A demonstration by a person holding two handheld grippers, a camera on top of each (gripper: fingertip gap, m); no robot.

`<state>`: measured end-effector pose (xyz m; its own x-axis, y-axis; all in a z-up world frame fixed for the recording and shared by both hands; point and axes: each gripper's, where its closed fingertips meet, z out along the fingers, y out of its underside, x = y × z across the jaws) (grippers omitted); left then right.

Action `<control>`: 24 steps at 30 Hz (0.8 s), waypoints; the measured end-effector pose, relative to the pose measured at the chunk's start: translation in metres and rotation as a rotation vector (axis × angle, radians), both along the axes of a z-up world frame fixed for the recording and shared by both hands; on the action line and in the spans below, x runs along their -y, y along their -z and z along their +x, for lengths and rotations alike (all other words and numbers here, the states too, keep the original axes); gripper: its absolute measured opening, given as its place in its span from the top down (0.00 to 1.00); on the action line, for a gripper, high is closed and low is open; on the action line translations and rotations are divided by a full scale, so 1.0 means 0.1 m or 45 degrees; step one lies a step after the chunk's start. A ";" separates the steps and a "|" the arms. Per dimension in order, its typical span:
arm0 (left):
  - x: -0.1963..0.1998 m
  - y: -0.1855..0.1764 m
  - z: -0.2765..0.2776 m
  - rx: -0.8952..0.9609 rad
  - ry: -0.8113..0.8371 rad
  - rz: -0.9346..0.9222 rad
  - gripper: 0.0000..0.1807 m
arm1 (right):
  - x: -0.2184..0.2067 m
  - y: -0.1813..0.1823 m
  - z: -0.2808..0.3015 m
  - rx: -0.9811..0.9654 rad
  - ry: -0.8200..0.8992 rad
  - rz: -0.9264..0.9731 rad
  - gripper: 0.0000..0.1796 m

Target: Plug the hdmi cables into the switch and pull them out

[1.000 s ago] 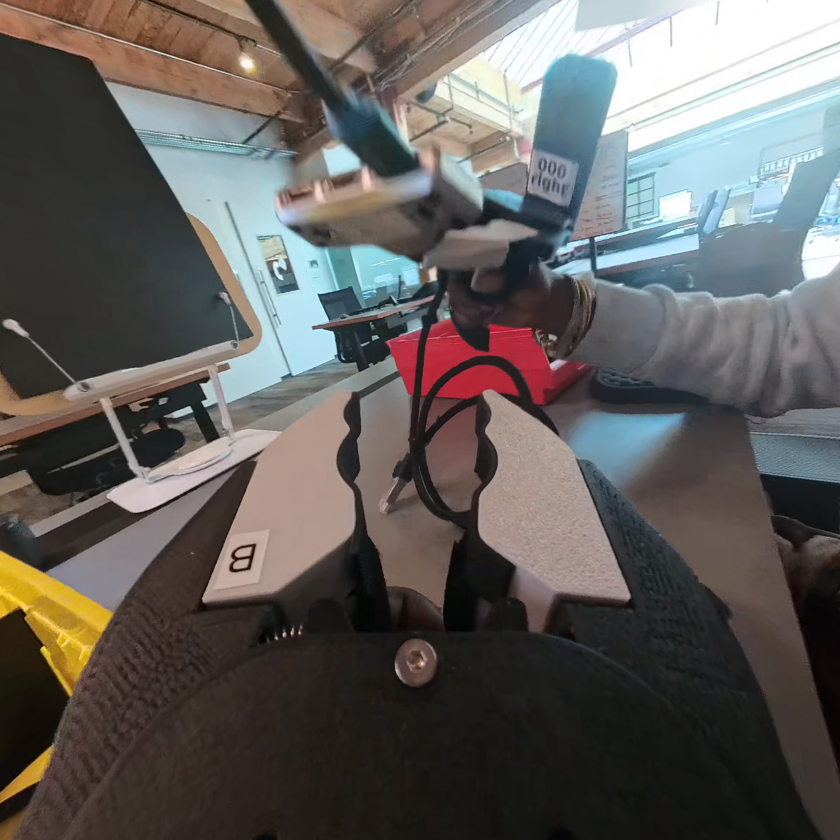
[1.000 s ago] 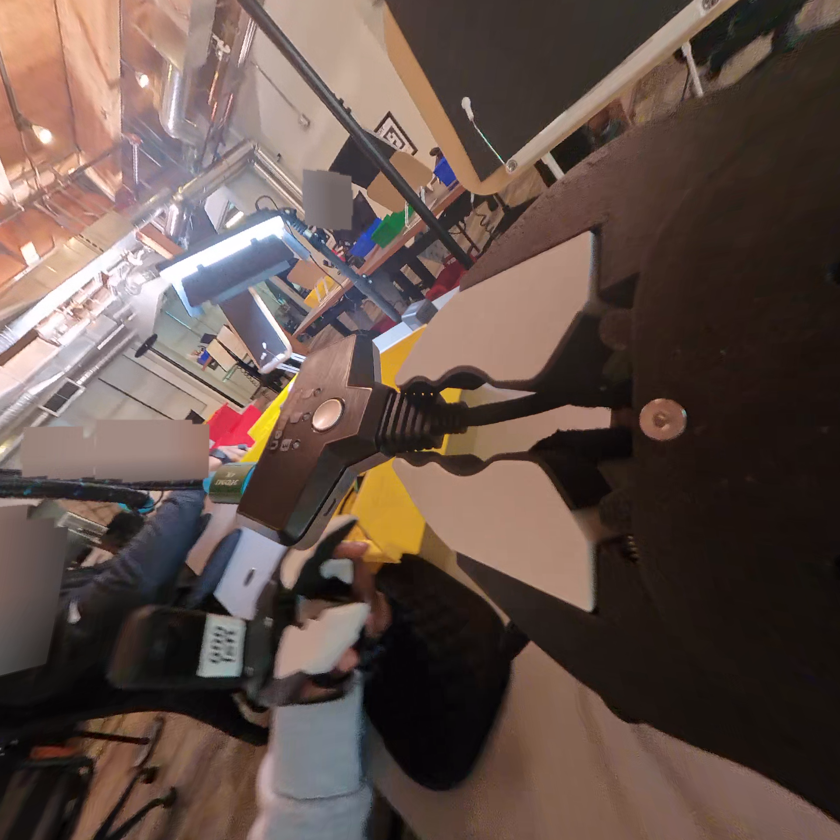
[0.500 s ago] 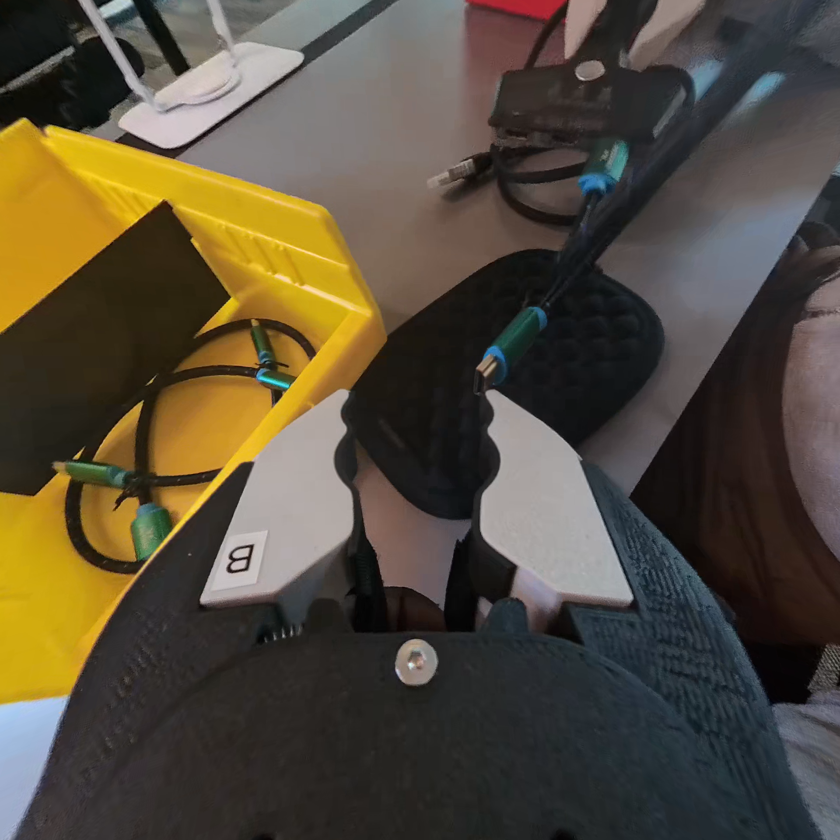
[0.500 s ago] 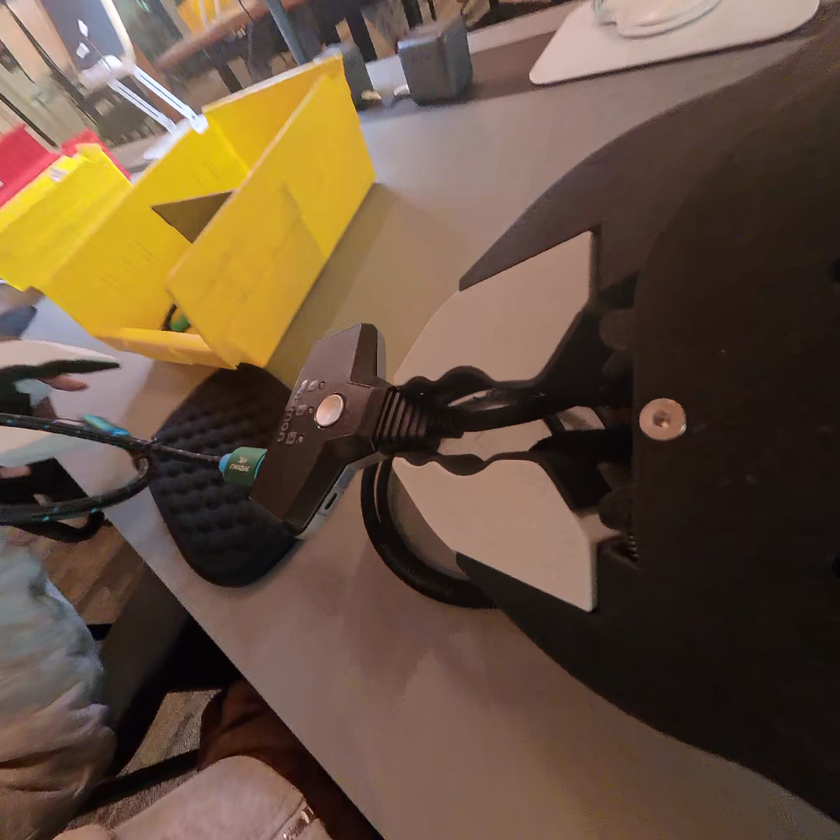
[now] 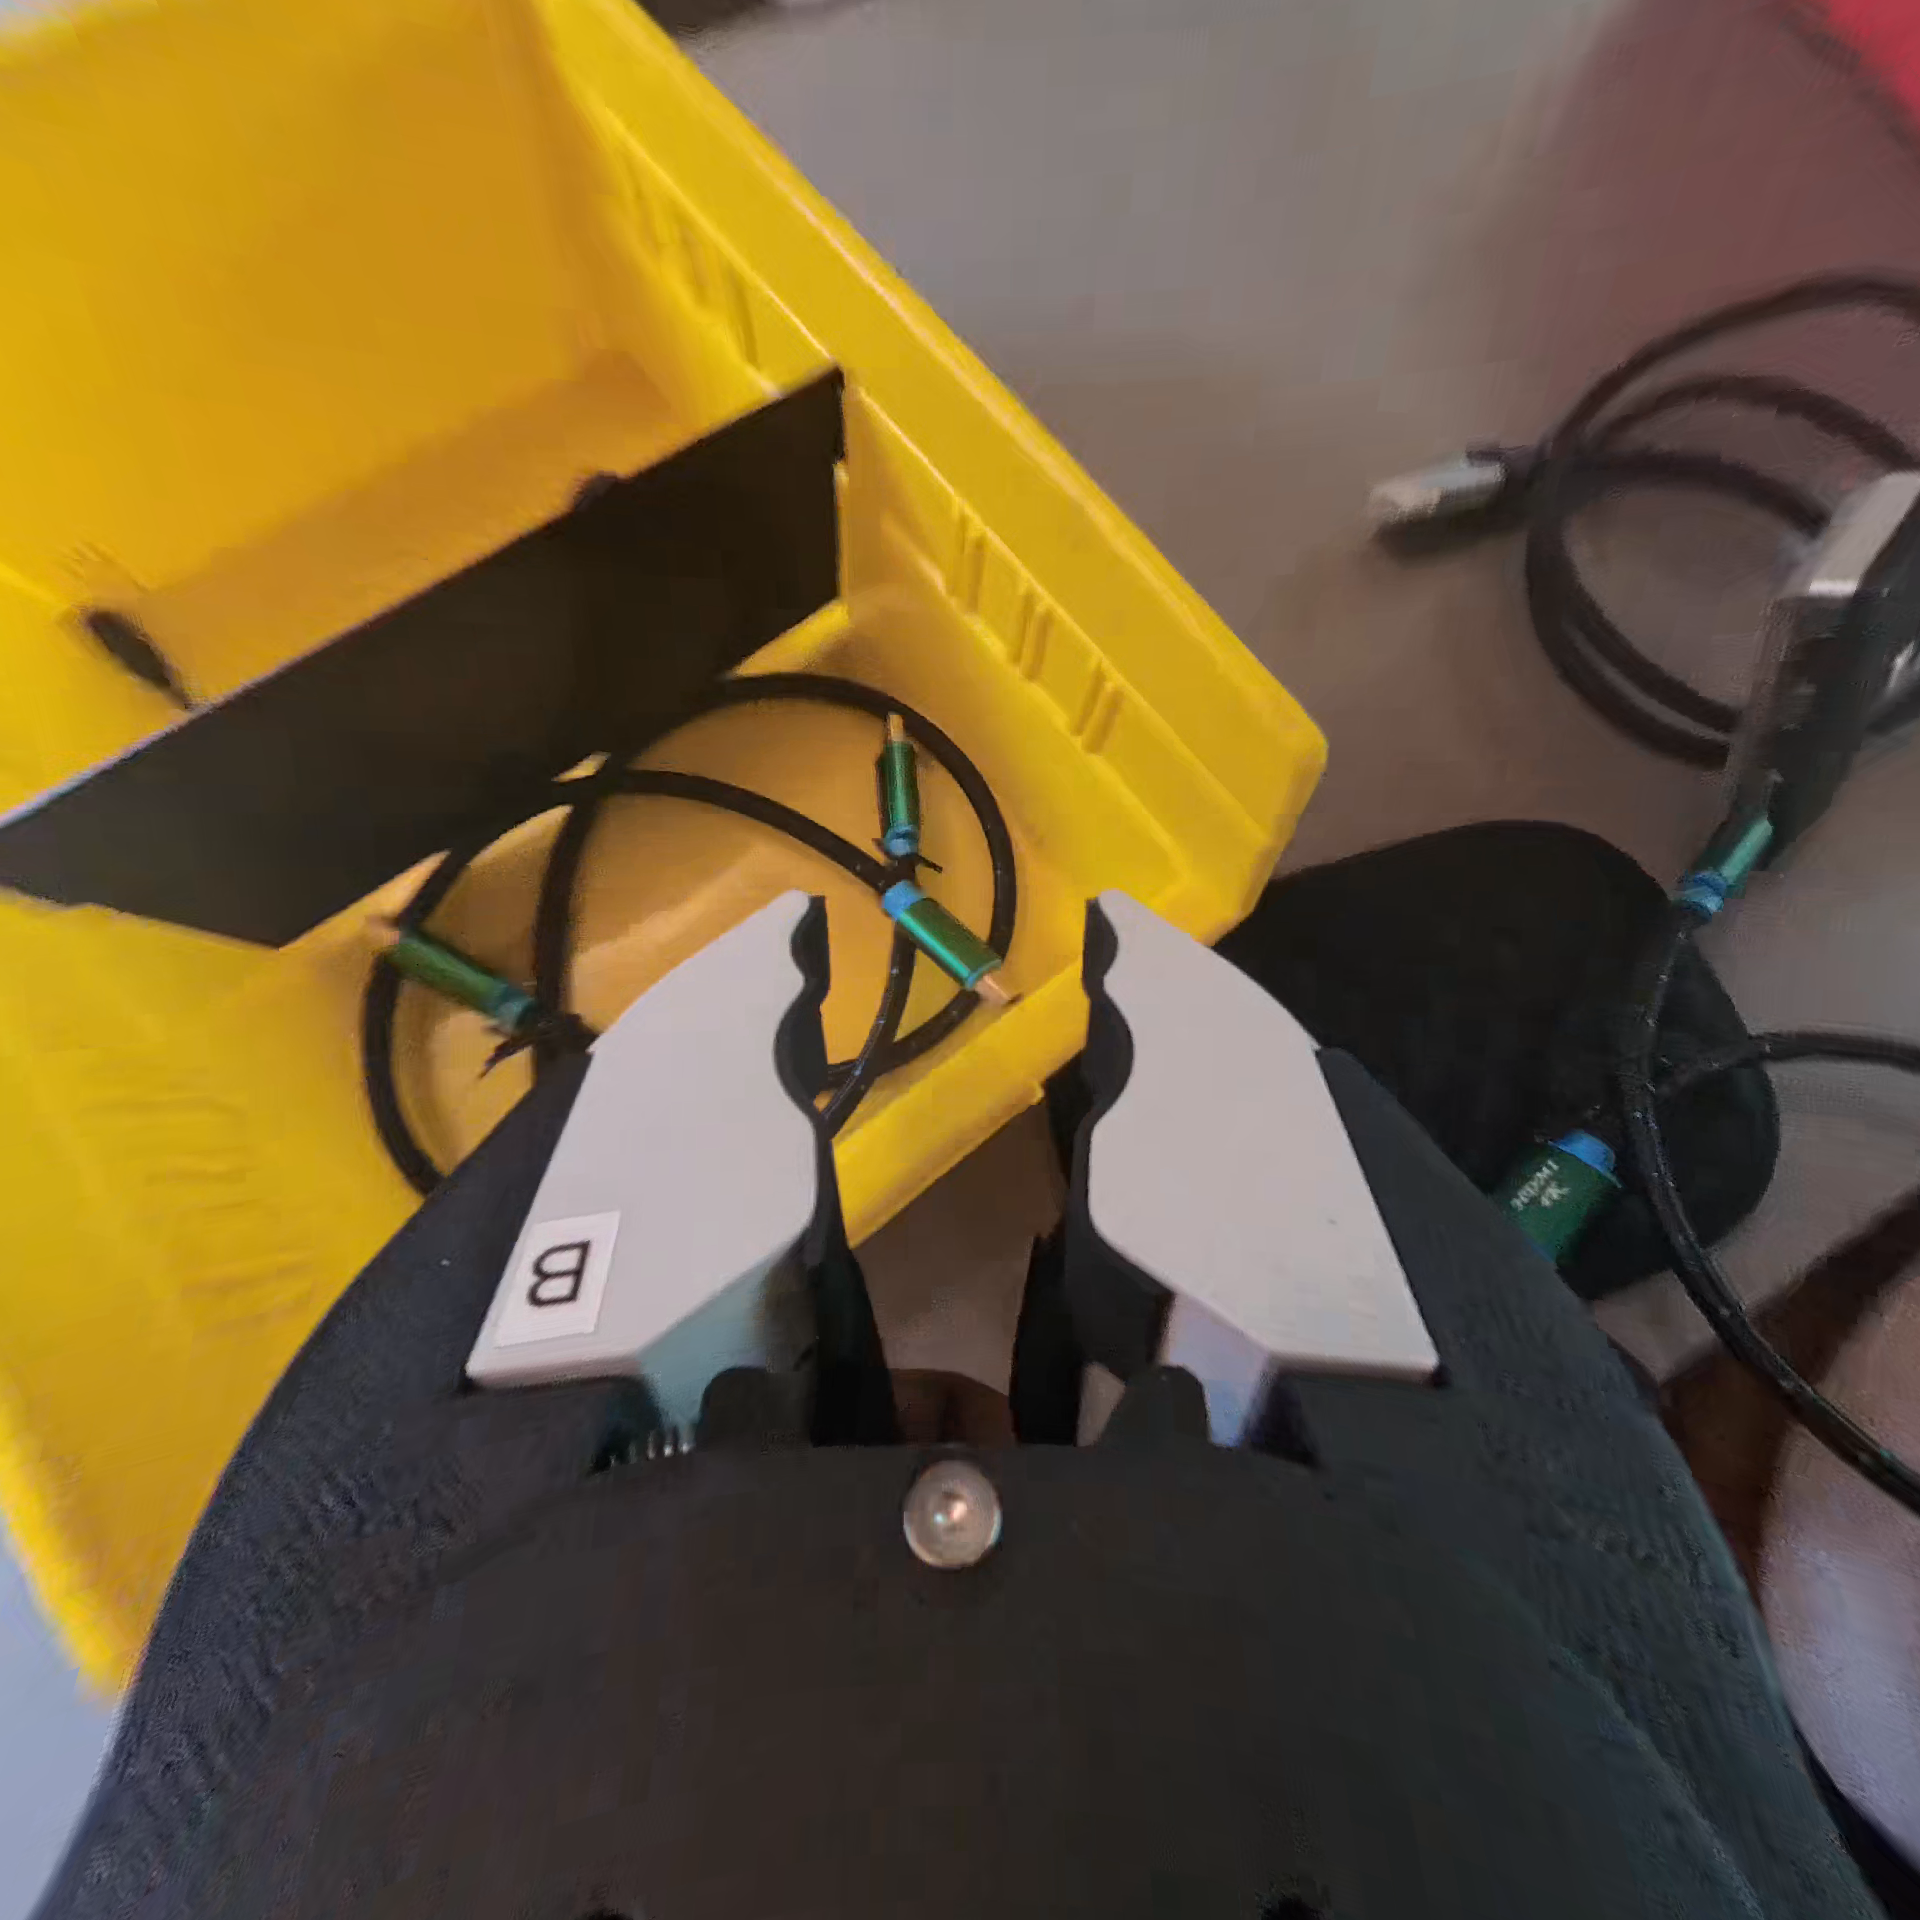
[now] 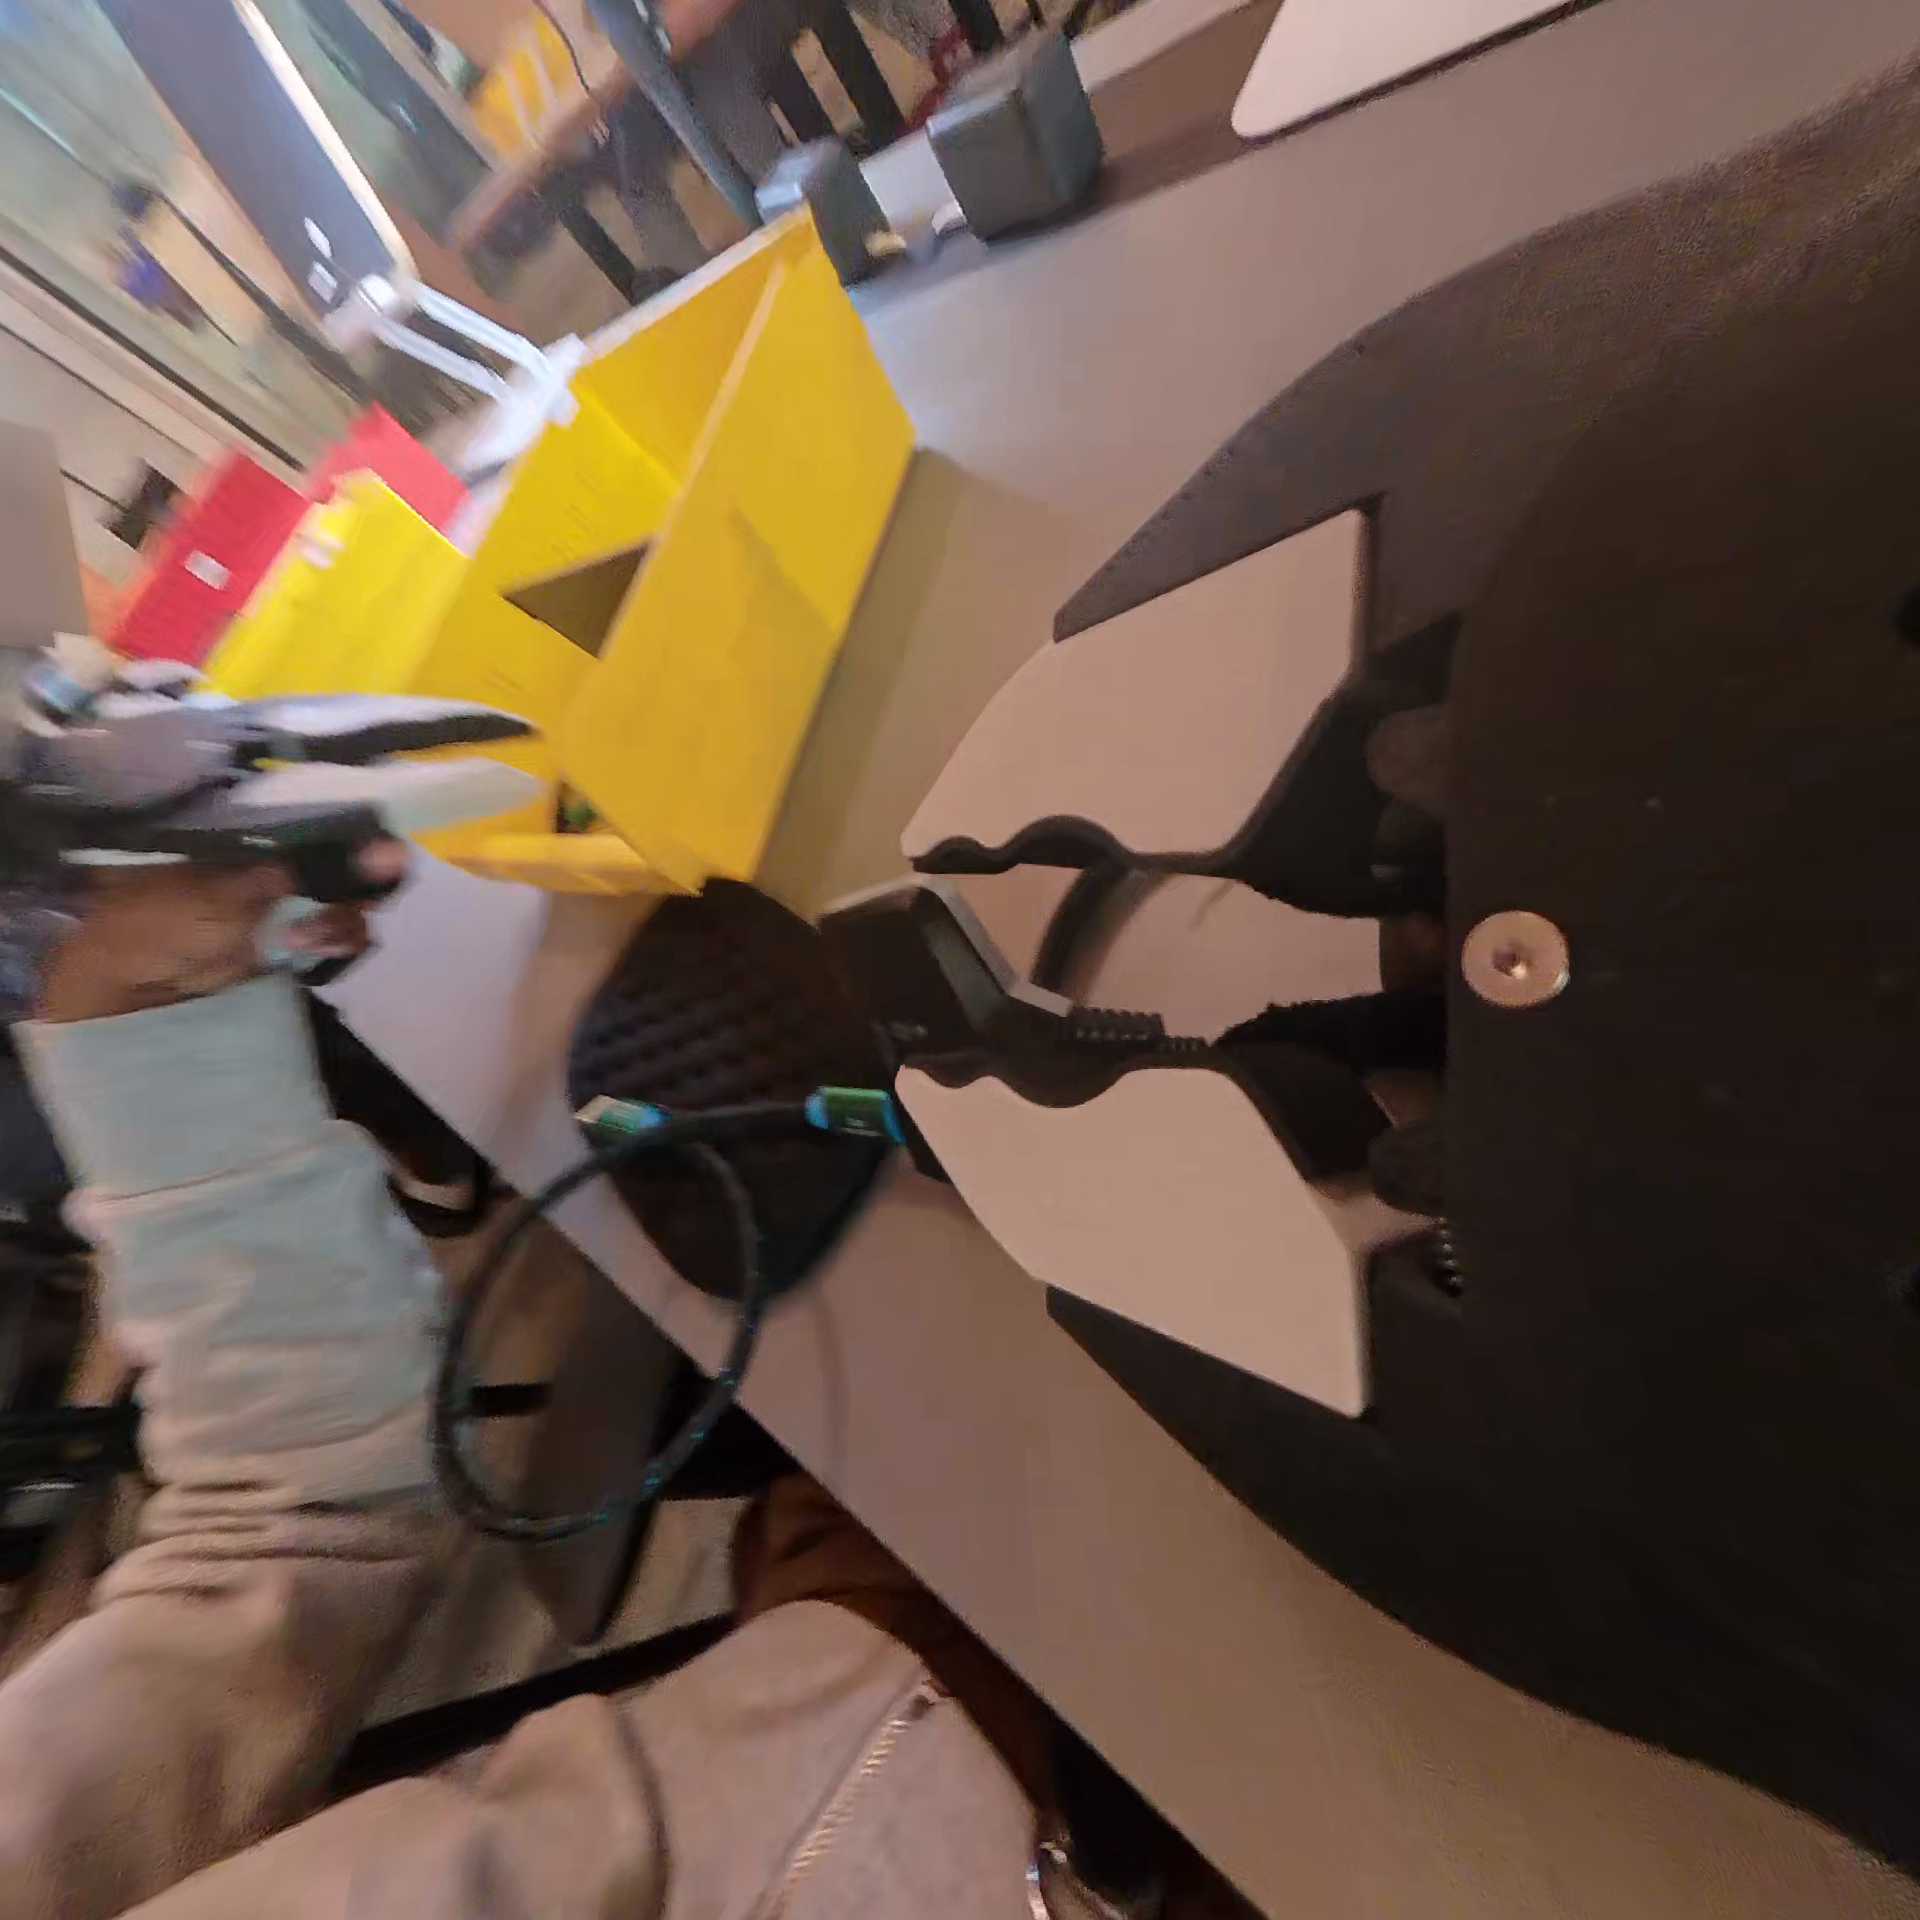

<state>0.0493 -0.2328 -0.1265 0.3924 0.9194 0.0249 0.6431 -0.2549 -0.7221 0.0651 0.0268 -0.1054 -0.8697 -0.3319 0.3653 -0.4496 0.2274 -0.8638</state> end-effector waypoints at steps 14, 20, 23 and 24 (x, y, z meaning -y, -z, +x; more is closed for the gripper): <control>0.04 0.49 -0.20 0.435 0.107 -0.164 0.87 | -0.01 -0.17 -0.11 -0.111 0.110 -0.166 0.82; 0.25 -0.26 -0.10 -0.166 -0.062 0.052 0.91 | 0.08 -0.22 -0.13 -0.102 0.148 -0.240 0.82; 0.20 -0.77 -0.02 -0.641 -0.071 0.209 0.94 | 0.15 -0.32 -0.11 -0.038 0.173 -0.335 0.82; 0.12 -0.95 0.04 -0.824 -0.029 0.249 0.95 | 0.18 -0.35 -0.11 -0.004 0.178 -0.365 0.82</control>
